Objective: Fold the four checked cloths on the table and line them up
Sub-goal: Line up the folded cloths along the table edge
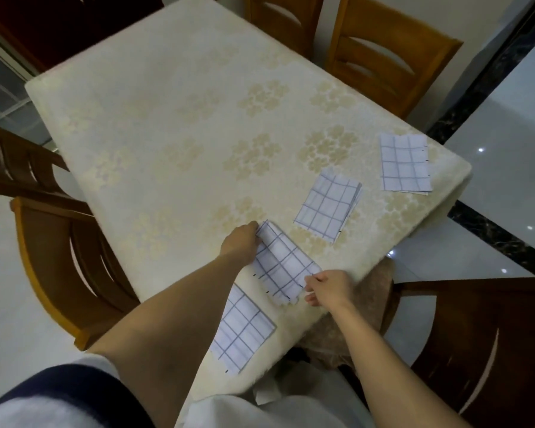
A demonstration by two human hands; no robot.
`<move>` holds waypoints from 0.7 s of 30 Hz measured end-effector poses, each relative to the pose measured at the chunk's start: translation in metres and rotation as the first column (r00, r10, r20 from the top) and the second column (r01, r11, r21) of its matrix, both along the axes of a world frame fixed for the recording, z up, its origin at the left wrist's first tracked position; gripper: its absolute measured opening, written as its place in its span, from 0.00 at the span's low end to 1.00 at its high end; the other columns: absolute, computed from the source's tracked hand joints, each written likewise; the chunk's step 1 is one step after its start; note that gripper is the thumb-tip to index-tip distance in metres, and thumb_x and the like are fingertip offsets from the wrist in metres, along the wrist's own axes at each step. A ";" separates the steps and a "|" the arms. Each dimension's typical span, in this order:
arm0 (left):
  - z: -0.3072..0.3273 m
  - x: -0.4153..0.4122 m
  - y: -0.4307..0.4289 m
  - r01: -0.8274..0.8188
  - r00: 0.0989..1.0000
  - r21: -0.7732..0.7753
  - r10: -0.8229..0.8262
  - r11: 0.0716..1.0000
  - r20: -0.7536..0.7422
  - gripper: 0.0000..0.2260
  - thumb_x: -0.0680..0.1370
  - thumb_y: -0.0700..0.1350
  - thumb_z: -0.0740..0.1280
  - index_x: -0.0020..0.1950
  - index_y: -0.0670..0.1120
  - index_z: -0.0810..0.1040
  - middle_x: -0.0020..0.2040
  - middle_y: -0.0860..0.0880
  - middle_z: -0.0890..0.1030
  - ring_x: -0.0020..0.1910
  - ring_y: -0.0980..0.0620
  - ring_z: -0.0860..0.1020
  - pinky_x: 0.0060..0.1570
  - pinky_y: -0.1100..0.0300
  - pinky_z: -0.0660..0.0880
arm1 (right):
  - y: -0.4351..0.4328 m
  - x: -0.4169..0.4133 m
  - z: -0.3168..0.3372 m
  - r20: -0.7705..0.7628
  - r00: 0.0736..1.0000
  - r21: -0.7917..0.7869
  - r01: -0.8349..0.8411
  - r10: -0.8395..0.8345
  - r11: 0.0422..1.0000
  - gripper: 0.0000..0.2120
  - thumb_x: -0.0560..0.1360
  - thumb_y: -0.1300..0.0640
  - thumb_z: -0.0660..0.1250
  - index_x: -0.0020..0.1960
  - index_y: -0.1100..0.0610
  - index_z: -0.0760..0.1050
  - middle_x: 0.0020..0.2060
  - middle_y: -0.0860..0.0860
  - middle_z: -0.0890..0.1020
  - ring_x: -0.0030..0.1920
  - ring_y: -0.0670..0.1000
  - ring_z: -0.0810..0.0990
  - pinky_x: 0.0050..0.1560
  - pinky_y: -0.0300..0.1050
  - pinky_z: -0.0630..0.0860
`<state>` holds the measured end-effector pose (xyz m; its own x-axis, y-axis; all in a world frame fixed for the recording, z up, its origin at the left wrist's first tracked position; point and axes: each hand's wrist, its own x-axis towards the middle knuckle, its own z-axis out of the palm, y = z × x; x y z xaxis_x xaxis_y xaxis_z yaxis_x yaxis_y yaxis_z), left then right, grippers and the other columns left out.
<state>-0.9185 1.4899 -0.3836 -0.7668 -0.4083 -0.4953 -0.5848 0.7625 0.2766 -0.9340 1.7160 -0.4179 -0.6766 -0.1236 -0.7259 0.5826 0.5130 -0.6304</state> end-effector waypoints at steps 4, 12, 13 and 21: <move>0.000 0.000 -0.013 0.109 0.994 -0.005 -0.109 0.994 0.015 0.09 0.85 0.44 0.60 0.63 0.43 0.71 0.58 0.40 0.78 0.54 0.39 0.77 0.51 0.47 0.76 | 0.001 0.014 0.003 0.066 0.997 -0.081 0.046 -0.041 0.996 0.11 0.78 0.61 0.71 0.39 0.64 0.82 0.29 0.57 0.83 0.29 0.56 0.83 0.39 0.52 0.83; -0.002 0.014 0.002 0.024 0.989 -0.154 -0.046 0.988 -0.140 0.27 0.81 0.53 0.68 0.75 0.46 0.63 0.69 0.41 0.69 0.65 0.39 0.70 0.59 0.48 0.72 | -0.019 0.018 0.033 -0.710 0.608 0.374 -0.104 0.356 0.922 0.13 0.79 0.55 0.67 0.61 0.59 0.74 0.54 0.55 0.75 0.53 0.53 0.74 0.51 0.48 0.76; -0.005 0.016 0.005 0.028 0.992 -0.162 -0.047 0.986 -0.115 0.27 0.81 0.53 0.68 0.75 0.46 0.63 0.69 0.41 0.68 0.65 0.39 0.70 0.59 0.48 0.72 | -0.027 0.017 0.029 -0.689 0.575 0.439 -0.151 0.440 0.885 0.14 0.79 0.55 0.67 0.63 0.58 0.74 0.56 0.55 0.75 0.55 0.54 0.74 0.54 0.50 0.75; -0.012 0.023 0.004 -0.103 0.984 0.020 0.105 0.994 -0.141 0.13 0.83 0.44 0.65 0.66 0.42 0.69 0.62 0.41 0.72 0.58 0.40 0.73 0.54 0.45 0.76 | -0.035 -0.006 0.007 -0.515 0.656 0.487 -0.306 0.552 0.818 0.12 0.81 0.55 0.66 0.63 0.55 0.76 0.58 0.55 0.77 0.59 0.56 0.73 0.62 0.50 0.72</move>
